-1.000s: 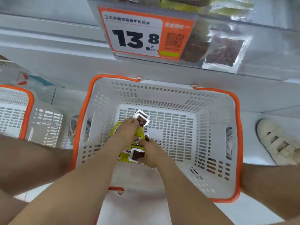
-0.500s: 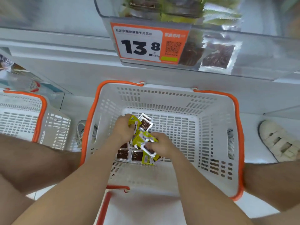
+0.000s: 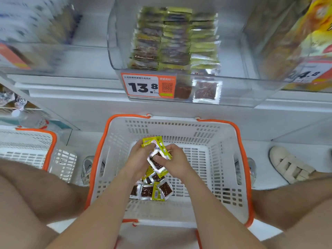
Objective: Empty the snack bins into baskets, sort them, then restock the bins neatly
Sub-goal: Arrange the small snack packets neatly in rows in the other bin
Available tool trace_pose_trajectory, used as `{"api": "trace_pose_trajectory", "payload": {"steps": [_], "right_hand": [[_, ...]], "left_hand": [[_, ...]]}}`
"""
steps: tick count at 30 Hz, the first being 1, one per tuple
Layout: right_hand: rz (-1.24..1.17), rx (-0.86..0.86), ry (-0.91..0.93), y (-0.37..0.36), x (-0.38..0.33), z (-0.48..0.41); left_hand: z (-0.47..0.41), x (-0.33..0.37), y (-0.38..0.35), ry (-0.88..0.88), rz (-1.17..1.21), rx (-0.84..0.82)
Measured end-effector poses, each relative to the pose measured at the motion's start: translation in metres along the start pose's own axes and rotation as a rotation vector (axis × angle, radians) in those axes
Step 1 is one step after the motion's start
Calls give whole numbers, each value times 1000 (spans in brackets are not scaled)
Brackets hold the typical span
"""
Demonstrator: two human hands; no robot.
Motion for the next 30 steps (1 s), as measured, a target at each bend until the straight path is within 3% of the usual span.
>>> {"api": "trace_pose_trajectory", "payload": {"steps": [4, 8, 12, 16, 19, 23, 30], "right_hand": [[-99, 10, -37, 17, -14, 6], [-318, -129, -139, 23, -17, 11], [-404, 10, -146, 37, -17, 6], [-555, -7, -138, 33, -25, 0], [-521, -33, -134, 25, -36, -2], [-239, 16, -98, 23, -48, 3], [-122, 39, 7, 25, -47, 2]], "left_hand": [[7, 17, 0, -35, 45, -19], [4, 28, 10, -79, 105, 85], [1, 33, 20, -72, 162, 128], [-3, 31, 15, -51, 140, 61], [-6, 28, 7, -45, 106, -23], [-4, 28, -2, -59, 59, -71], [0, 34, -4, -54, 40, -134]]}}
Point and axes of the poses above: each hand's wrist, its own z-axis away from the middle knuckle, its own y-axis out of the back of the hand, x = y × z, the point moved 6 cm from there along -z, towards the middle knuckle, and after that the axes turned 5 degrees about -z, right-handed, at the moved point
